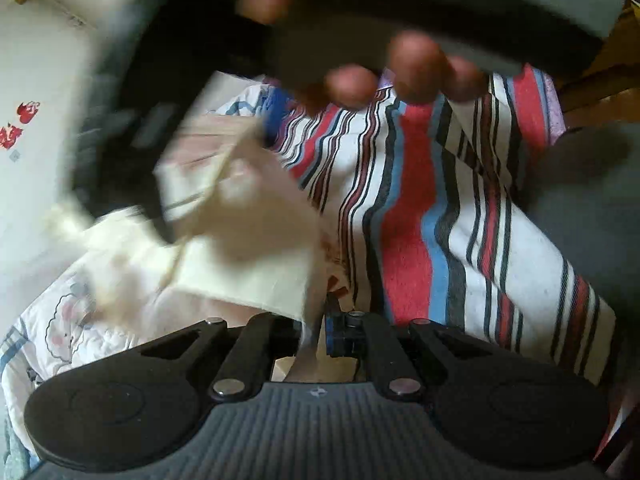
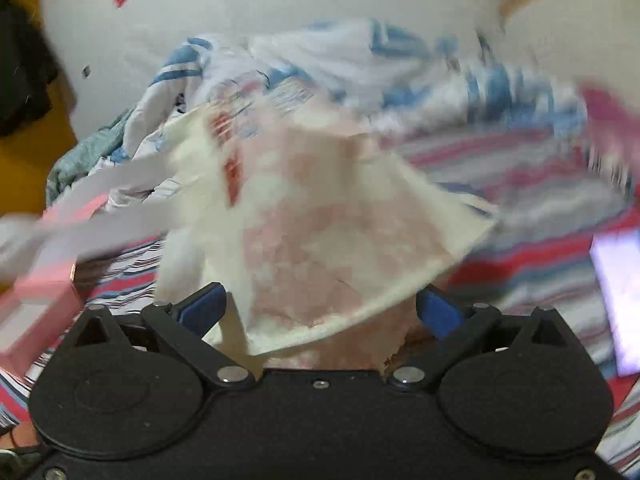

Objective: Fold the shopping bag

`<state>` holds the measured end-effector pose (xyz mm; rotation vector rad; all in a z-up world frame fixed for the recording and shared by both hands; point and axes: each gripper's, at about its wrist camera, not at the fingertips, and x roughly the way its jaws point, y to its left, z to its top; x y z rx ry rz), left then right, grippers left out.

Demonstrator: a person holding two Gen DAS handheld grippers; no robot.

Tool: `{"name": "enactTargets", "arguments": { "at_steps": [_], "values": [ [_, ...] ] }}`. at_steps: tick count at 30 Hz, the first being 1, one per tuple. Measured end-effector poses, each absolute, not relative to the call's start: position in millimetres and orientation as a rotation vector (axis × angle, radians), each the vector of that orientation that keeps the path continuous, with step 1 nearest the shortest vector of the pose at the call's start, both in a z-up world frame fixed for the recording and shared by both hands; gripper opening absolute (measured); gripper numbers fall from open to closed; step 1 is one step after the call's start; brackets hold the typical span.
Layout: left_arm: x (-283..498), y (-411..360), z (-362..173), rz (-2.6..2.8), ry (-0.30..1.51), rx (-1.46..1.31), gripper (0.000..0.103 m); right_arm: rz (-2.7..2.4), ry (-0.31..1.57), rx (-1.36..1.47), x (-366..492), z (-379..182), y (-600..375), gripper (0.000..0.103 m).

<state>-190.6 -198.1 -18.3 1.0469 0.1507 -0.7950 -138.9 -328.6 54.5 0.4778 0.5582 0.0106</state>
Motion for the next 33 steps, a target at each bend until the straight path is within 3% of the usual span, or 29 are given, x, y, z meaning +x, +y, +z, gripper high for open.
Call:
{"name": "enactTargets", "arguments": {
  "at_steps": [6,7,8,10,11,12,16,24,31,33],
  "values": [
    [-193.7,-141.1,22.5,-0.819,0.19,0.781,0.016,-0.042,0.579,0.582,-138.9,34.3,-347.3,0.1],
    [-192.5,-130.4,30.0,-0.819,0.202,0.725,0.016,-0.047,0.574,0.612,-140.7,31.9,-351.9,0.094],
    [-191.0,-120.7,35.5,-0.796,0.206,0.683,0.016,-0.053,0.569,0.641,-142.4,29.4,-356.4,0.07],
    [-186.6,-100.7,44.9,-0.754,0.21,0.621,0.016,-0.063,0.56,0.7,-145.8,24.6,-365.5,0.041],
    [-181.9,-91.1,49.9,-0.747,0.225,0.582,0.016,-0.062,0.555,0.72,-146.9,23.3,-368.4,0.027],
    [-176.6,-81.2,55.7,-0.742,0.244,0.536,0.016,-0.054,0.551,0.727,-146.9,23.7,-368.7,0.025],
    [-147.7,-37.7,85.6,-0.702,0.298,0.334,0.016,0.001,0.559,0.686,-153.7,25.3,-369.7,0.017],
    [-98.2,-18.6,120.2,-0.97,0.452,0.129,0.026,0.081,0.57,0.58,-181.1,31.8,-394.5,0.016],
    [-118.3,-15.2,73.4,-1.042,0.67,0.386,0.028,0.084,0.519,0.67,-164.7,27.3,-388.1,0.014],
    [-122.1,-8.8,68.2,-1.055,0.676,0.348,0.028,0.094,0.52,0.676,-155.8,24.1,-379.6,0.014]
  ]
}}
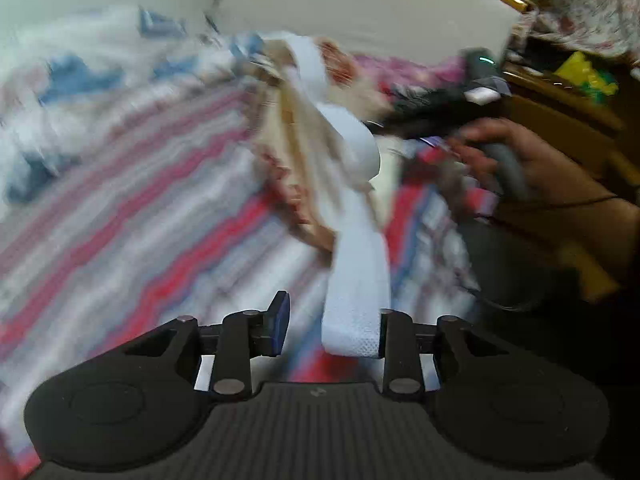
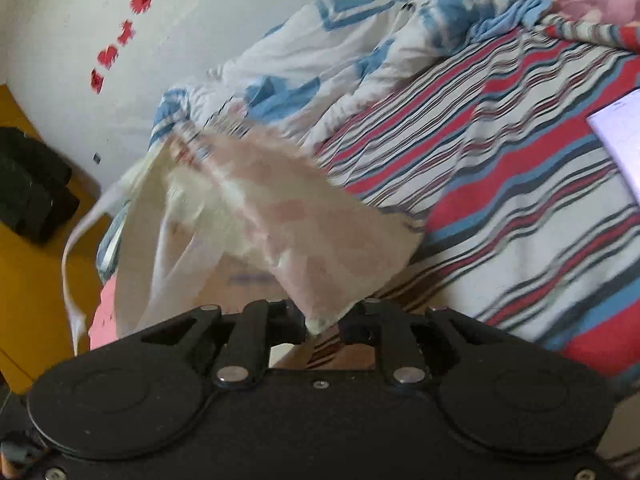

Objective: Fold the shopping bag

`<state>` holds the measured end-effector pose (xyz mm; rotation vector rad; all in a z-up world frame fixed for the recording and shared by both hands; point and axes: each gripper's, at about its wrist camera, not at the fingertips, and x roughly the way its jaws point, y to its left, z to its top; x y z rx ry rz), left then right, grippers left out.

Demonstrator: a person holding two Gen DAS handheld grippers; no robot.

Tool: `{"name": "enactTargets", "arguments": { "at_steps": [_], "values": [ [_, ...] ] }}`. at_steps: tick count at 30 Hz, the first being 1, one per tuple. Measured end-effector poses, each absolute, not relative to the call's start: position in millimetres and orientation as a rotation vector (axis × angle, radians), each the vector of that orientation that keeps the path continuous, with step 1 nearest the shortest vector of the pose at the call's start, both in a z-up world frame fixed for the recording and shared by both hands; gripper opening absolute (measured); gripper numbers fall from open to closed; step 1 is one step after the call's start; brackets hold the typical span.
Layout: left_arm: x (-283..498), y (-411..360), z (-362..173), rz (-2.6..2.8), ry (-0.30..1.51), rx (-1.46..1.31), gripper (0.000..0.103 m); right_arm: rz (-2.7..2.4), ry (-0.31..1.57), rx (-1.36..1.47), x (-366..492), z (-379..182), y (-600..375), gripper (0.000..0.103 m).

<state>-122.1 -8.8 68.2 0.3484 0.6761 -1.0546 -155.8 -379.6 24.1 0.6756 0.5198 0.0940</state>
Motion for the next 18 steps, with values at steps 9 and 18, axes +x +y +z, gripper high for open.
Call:
{"name": "enactTargets", "arguments": {
  "at_steps": [9,18],
  "values": [
    [-106.1,-27.0,87.8,-0.755,0.429,0.152,0.033,0.105,0.464,0.648,-143.1,30.5,-335.3,0.011],
    [-144.0,-37.9,79.6,-0.97,0.509,0.299,0.057,0.052,0.336,0.6,-120.8,45.3,-331.8,0.01]
  ]
}}
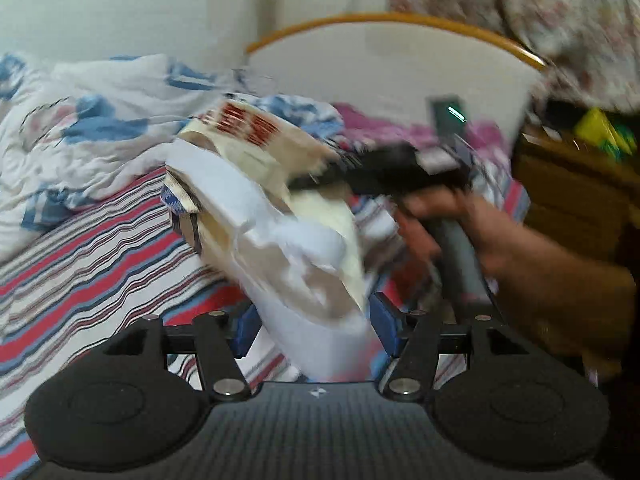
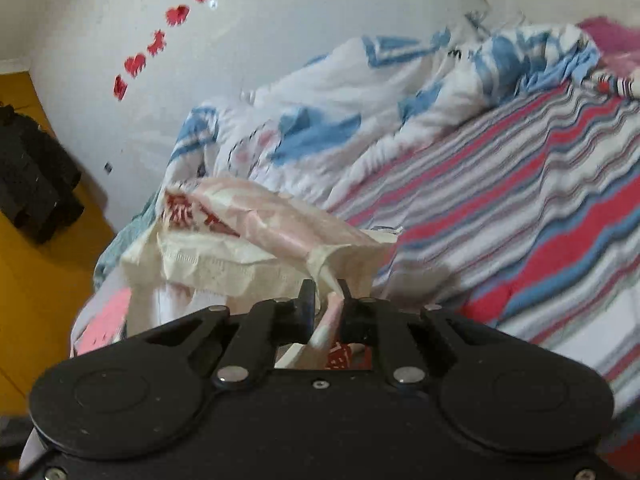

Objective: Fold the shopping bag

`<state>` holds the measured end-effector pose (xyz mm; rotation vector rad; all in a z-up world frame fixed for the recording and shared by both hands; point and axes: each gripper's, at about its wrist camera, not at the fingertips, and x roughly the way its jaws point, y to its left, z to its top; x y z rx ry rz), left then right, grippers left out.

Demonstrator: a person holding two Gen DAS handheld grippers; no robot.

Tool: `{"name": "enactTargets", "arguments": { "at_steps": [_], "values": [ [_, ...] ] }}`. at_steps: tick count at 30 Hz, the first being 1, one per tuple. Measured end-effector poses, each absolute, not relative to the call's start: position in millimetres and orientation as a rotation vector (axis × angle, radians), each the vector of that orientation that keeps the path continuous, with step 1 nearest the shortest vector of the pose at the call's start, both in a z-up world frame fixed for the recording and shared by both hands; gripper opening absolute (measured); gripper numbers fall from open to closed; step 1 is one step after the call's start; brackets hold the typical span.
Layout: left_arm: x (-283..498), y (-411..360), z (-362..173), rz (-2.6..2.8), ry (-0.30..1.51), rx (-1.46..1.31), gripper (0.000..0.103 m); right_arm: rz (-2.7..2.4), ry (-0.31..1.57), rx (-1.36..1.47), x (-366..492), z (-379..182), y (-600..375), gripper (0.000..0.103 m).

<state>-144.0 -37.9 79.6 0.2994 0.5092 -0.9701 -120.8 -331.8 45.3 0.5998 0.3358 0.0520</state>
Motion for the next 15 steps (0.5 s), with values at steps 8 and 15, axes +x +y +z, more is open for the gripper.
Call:
{"name": "enactTargets", "arguments": {
  "at_steps": [8,15],
  "values": [
    [-152.7,15.8,94.8,-0.971,0.511,0.143,0.058,0.014,0.408,0.611,-133.3,43.1,-391.8,0.042],
    [-102.0,25.4,107.6,-0.755,0.439,0.073,0.058,-0.1,0.44,0.451,-197.4,70.9,-418.6,0.062]
  ]
}}
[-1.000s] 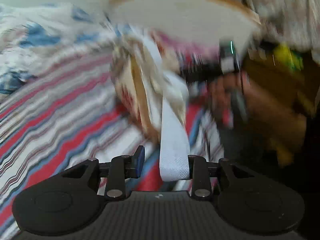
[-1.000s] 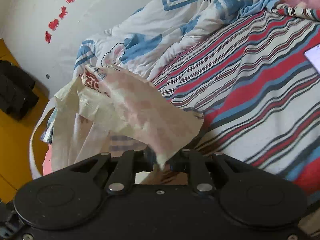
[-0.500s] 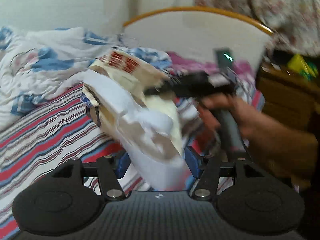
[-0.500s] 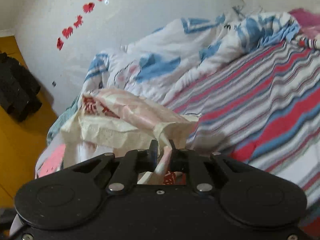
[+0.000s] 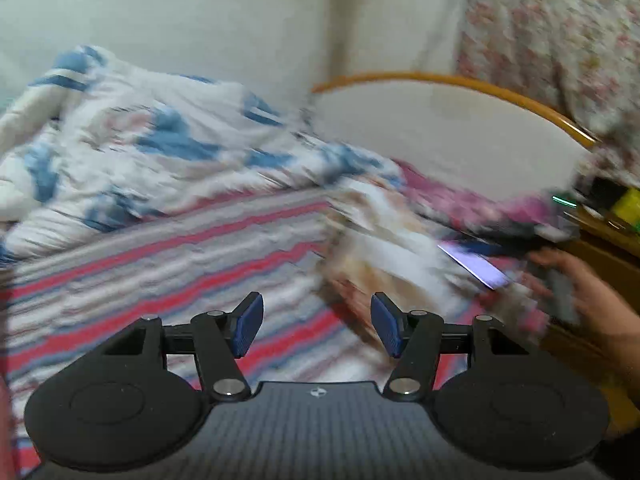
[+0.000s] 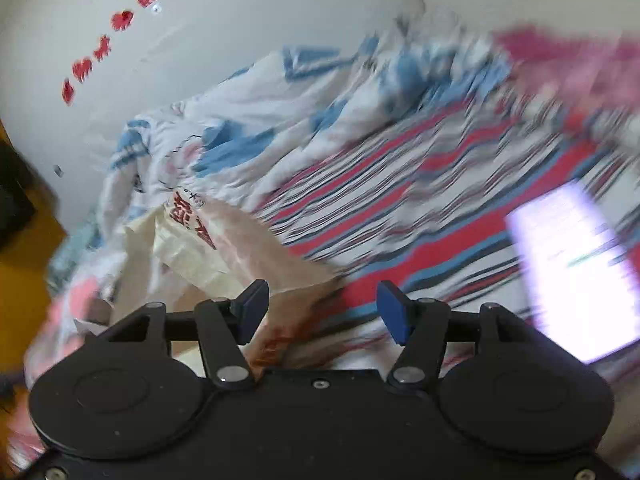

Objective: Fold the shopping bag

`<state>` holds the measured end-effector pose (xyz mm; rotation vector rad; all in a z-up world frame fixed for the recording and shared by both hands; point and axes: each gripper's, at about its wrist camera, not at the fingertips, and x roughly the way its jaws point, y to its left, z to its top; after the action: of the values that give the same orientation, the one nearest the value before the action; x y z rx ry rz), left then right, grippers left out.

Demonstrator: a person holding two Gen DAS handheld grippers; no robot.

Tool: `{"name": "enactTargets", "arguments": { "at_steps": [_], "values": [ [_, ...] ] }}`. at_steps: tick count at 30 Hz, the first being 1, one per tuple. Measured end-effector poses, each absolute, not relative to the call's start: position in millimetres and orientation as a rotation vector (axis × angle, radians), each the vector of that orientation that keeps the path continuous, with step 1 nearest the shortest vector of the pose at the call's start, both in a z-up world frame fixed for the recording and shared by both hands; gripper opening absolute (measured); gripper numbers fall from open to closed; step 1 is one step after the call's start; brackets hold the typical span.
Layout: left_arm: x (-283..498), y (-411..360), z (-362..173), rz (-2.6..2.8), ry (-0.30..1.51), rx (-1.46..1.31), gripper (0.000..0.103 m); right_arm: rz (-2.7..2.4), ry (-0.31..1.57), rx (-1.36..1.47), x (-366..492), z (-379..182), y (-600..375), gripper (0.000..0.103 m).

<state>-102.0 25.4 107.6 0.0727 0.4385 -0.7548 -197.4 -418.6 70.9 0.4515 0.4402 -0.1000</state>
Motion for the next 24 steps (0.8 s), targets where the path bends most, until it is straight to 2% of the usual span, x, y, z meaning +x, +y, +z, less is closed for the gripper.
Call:
{"name": "enactTargets", "arguments": {
  "at_steps": [7,10,15,19,21,23,24],
  "values": [
    [-13.2,-3.8,84.8,-0.702,0.55,-0.015,0.058,0.15,0.489,0.237,-227.7,87.4,-317.8,0.06],
    [8.2,-24.9,80.7,-0.706,0.55,0.003,0.058,0.234,0.517,0.215,-213.3,83.5,-287.9,0.06],
    [25.8,-49.7,69.2,-0.782,0.601,-0.035,0.058,0.203,0.533,-0.034,-189.3,73.3,-245.7,0.06],
    [18.3,-68.1,62.1,-0.839,0.624,-0.081,0.058,0.159,0.572,0.113,-176.4,60.9,-270.3,0.061],
    [12.8,-79.3,61.7,-0.832,0.599,-0.053,0.058,0.128,0.584,0.232,-173.1,52.7,-292.1,0.052],
    [8.8,-86.6,63.7,-0.863,0.593,-0.062,0.058,0.095,0.594,0.351,-169.8,44.6,-313.8,0.024],
    [7.1,-88.8,65.2,-0.879,0.593,-0.073,0.058,0.079,0.599,0.41,-168.1,40.5,-324.7,0.019]
  ]
}}
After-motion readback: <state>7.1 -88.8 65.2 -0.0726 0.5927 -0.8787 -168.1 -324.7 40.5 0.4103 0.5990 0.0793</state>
